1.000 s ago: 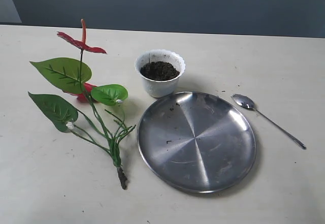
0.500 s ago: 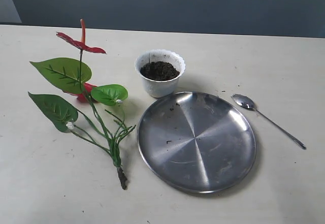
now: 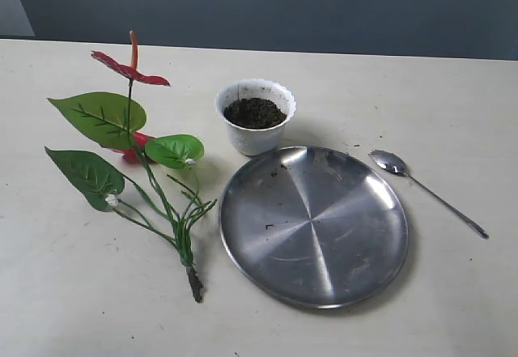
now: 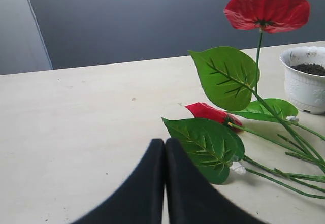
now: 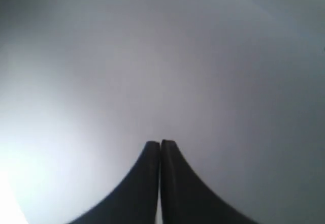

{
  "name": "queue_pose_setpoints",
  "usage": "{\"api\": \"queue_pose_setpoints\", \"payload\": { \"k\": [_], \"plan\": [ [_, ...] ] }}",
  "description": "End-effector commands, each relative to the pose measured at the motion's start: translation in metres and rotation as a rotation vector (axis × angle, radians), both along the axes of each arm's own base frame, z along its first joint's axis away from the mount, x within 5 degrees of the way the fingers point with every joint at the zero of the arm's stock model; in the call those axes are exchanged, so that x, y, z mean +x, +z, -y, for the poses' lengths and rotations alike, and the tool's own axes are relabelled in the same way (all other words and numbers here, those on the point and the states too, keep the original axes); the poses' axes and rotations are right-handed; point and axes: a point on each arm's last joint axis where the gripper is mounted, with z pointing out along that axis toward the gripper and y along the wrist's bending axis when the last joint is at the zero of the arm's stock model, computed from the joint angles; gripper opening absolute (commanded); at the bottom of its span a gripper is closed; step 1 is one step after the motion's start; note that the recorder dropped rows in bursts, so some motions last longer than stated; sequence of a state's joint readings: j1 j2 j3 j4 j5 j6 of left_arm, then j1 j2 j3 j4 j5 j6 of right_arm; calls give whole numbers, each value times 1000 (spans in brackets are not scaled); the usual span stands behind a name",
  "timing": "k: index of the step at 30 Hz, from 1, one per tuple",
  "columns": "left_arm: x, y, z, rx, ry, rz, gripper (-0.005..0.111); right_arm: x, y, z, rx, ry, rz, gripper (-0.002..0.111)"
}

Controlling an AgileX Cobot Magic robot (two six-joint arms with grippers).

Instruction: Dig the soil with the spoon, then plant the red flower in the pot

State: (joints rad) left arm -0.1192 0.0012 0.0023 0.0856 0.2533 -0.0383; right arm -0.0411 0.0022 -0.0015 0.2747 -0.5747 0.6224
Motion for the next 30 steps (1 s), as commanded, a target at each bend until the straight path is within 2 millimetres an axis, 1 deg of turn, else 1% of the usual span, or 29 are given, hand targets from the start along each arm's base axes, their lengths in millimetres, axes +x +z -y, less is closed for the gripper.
{"api": "queue_pose_setpoints", "payload": {
  "k": [1,2,3,4,5,6,7,8,9,10,11,13,14,15,16,17,18,20,21,24,28,30],
  "plan": [
    [0,2,0,-8,-6,16,1,-7,20,15,-15,-236,78,2],
    [0,2,0,-8,-6,16,1,-7,29,17,-21,-276,67,2],
    [0,2,0,-8,-6,16,1,-3,51,17,-95,-331,46,2],
    [0,2,0,-8,-6,16,1,2,62,14,-182,-354,15,2],
    [0,2,0,-8,-6,16,1,20,82,6,-421,-388,-122,2],
    [0,2,0,-8,-6,16,1,32,92,1,-563,-389,-217,2],
    [0,2,0,-8,-6,16,1,59,105,-6,-772,-311,-430,2],
    [0,2,0,-8,-6,16,1,85,117,-9,-888,-229,-583,2],
    [0,2,0,-8,-6,16,1,105,125,-12,-975,-142,-715,2],
    [0,2,0,-8,-6,16,1,133,122,-12,-1073,-26,-914,2],
    [0,2,0,-8,-6,16,1,156,123,-11,-1130,66,-1067,2],
    [0,2,0,-8,-6,16,1,203,103,-7,-1189,261,-1368,2],
    [0,2,0,-8,-6,16,1,228,85,-6,-1186,356,-1485,2],
    [0,2,0,-8,-6,16,1,246,66,-6,-1170,441,-1573,2],
    [0,2,0,-8,-6,16,1,260,44,-7,-1146,537,-1658,2],
    [0,2,0,-8,-6,16,1,267,31,-7,-1144,583,-1704,2],
    [0,2,0,-8,-6,16,1,274,11,-7,-1132,643,-1772,2],
    [0,2,0,-8,-6,16,1,282,-14,-7,-1117,720,-1854,2],
    [0,2,0,-8,-6,16,1,286,-30,-8,-1105,772,-1908,2],
    [0,2,0,-8,-6,16,1,294,-59,-13,-1103,851,-1977,2],
    [0,2,0,-8,-6,16,1,303,-79,-24,-1149,868,-1973,3],
    [0,2,0,-8,-6,16,1,307,-87,-28,-1184,866,-1955,12]
  ]
}}
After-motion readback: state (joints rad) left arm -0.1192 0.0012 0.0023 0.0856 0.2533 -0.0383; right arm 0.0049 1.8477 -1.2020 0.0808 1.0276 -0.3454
